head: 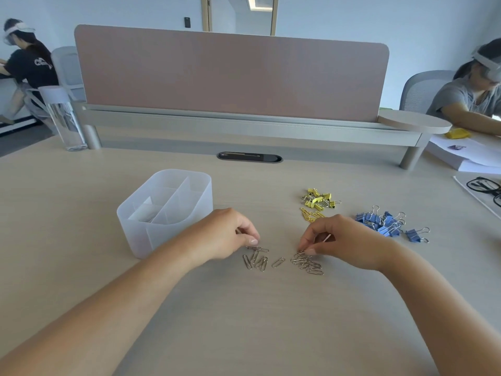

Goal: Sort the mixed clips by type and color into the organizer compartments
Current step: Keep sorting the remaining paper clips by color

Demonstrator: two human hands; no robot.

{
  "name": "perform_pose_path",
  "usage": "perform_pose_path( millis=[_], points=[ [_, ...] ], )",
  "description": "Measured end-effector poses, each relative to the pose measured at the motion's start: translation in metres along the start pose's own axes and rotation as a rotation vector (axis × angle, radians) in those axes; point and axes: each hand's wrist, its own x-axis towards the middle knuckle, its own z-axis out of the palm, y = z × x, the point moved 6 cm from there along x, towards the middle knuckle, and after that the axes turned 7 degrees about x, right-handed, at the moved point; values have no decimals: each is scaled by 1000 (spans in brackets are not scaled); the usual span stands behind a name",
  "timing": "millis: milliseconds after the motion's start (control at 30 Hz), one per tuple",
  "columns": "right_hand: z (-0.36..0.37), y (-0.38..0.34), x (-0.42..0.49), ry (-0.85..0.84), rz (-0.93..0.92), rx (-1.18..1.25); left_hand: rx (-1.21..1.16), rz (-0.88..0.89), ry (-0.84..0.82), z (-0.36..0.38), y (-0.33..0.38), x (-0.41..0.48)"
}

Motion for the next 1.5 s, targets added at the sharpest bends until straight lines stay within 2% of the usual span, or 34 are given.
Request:
perform_pose_path(
  millis=[167, 300, 533, 733, 1000, 1200, 1500],
  points=[
    [2, 4, -10, -145, 67, 76, -2, -43, -86, 8, 4, -11],
    [6, 1, -6, -97, 25, 76, -40, 6, 19, 16, 9, -8],
    [11, -1, 0, -19, -15, 194, -183, 32, 79, 17, 10, -2],
    [11, -7, 3, 42, 9, 79, -164, 44, 80, 18, 16, -3],
    [18, -25, 7, 90, 0, -236, 36, 85, 107, 19, 22, -1],
    [20, -26, 6, 67, 37, -278, 211, 170, 82, 24, 33, -1],
    [21, -30, 14, 48, 115, -335, 380, 289, 155, 32, 42, -8]
  ],
)
